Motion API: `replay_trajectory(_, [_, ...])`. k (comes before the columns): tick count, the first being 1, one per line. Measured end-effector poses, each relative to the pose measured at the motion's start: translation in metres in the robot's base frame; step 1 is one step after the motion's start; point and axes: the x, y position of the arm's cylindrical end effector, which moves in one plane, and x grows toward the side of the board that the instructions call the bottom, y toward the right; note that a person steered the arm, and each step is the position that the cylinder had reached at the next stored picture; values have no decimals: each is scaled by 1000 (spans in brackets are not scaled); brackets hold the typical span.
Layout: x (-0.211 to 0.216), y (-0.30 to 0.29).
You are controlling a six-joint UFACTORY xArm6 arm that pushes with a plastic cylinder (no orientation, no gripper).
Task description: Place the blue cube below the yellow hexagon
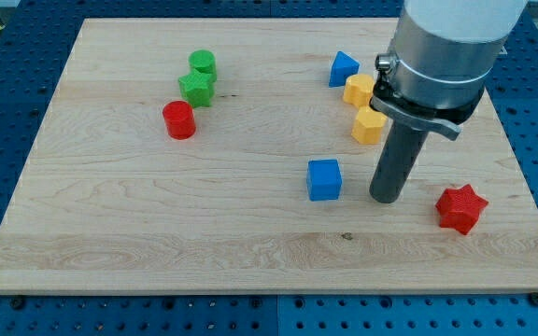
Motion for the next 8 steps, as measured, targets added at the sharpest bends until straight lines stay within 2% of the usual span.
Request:
replay_trajectory(2, [6, -61])
replay_trajectory(4, [16, -88])
replay_trajectory(6, [19, -168])
replay_trajectory(8, [8, -160])
